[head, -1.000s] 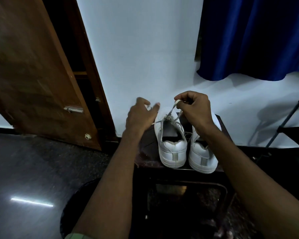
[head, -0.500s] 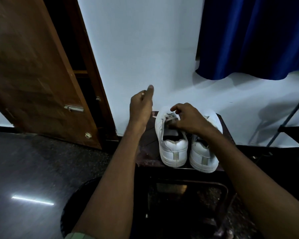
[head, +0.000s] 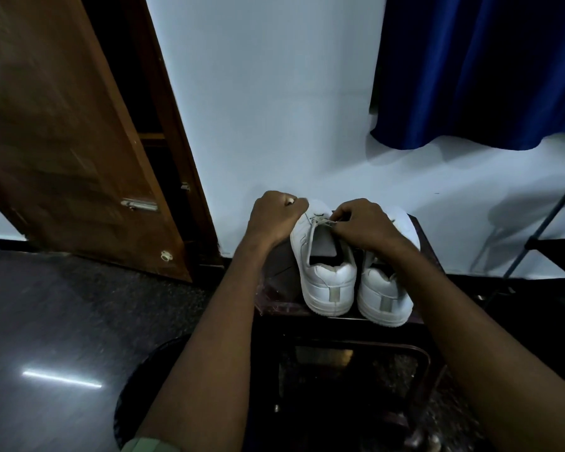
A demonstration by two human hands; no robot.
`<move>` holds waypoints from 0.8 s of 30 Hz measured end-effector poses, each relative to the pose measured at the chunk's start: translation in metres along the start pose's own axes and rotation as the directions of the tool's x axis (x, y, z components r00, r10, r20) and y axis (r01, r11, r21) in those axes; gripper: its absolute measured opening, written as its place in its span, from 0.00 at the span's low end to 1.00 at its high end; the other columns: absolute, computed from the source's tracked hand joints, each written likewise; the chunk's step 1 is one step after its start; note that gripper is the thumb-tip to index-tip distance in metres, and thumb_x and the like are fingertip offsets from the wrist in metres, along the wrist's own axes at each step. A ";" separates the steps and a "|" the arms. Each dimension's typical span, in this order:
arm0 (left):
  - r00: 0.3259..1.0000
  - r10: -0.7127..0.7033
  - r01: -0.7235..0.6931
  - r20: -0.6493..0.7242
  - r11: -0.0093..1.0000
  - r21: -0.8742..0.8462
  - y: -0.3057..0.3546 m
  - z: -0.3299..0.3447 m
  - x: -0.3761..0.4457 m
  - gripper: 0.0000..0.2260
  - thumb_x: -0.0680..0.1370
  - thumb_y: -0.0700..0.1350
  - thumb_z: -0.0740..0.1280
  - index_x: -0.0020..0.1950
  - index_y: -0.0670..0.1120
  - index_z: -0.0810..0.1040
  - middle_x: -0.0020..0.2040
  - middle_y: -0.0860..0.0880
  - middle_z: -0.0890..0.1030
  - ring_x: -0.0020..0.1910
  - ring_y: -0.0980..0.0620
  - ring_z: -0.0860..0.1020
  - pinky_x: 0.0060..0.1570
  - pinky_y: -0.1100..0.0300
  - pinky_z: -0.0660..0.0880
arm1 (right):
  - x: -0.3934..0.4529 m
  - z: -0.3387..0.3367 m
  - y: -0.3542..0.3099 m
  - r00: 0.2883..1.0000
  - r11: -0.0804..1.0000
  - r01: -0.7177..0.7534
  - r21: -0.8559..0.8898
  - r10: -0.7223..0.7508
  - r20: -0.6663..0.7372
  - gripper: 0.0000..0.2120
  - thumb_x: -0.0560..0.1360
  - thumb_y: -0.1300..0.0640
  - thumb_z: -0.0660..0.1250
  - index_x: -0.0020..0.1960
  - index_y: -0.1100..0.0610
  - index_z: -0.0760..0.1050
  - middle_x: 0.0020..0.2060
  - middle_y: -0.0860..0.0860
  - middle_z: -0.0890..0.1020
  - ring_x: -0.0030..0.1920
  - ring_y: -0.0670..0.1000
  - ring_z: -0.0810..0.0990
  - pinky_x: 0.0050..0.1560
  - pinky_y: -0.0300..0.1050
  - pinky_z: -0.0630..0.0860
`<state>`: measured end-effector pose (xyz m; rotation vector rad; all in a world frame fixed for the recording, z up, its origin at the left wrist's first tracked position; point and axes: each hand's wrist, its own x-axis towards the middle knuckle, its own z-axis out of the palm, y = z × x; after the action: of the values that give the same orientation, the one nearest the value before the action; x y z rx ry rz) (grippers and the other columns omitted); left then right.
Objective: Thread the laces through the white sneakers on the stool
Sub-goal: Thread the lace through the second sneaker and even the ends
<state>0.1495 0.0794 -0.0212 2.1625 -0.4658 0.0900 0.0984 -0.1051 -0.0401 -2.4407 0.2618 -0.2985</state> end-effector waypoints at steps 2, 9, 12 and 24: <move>1.000 0.003 -0.002 0.030 1.000 -0.004 -0.003 0.001 0.000 0.22 0.78 0.50 0.68 0.31 0.46 0.61 0.31 0.45 0.59 0.31 0.50 0.61 0.35 0.53 0.60 | 0.000 0.000 0.000 1.000 1.000 -0.006 0.004 0.006 0.009 0.07 0.74 0.55 0.74 0.50 0.52 0.87 0.49 0.48 0.86 0.51 0.50 0.83 0.52 0.45 0.78; 0.994 -0.087 0.094 0.061 0.990 -0.108 -0.004 0.000 0.002 0.19 0.80 0.54 0.70 0.35 0.43 0.84 0.23 0.55 0.75 0.28 0.53 0.72 0.35 0.60 0.68 | -0.003 -0.009 -0.002 0.997 1.000 -0.027 0.006 0.027 0.070 0.04 0.73 0.54 0.75 0.46 0.53 0.87 0.41 0.49 0.87 0.40 0.48 0.84 0.41 0.42 0.79; 0.992 -0.116 0.123 0.051 0.978 -0.170 -0.009 0.000 0.005 0.16 0.79 0.55 0.71 0.34 0.49 0.86 0.27 0.53 0.79 0.30 0.52 0.77 0.33 0.63 0.70 | -0.002 -0.014 -0.003 0.991 1.000 -0.030 -0.006 0.031 0.133 0.06 0.73 0.50 0.76 0.44 0.53 0.86 0.37 0.51 0.87 0.27 0.45 0.82 0.35 0.41 0.77; 0.988 -0.048 0.063 -0.144 0.993 0.100 -0.015 0.005 0.006 0.03 0.77 0.47 0.71 0.46 0.54 0.84 0.46 0.58 0.85 0.47 0.58 0.82 0.53 0.58 0.78 | -0.007 -0.029 -0.016 0.948 0.996 -0.069 -0.053 0.082 0.309 0.29 0.83 0.38 0.62 0.38 0.63 0.78 0.33 0.55 0.79 0.37 0.53 0.77 0.43 0.46 0.71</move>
<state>0.1601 0.0811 -0.0344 2.2520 -0.3252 0.2394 0.0851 -0.1083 -0.0094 -2.4674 0.2230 0.1282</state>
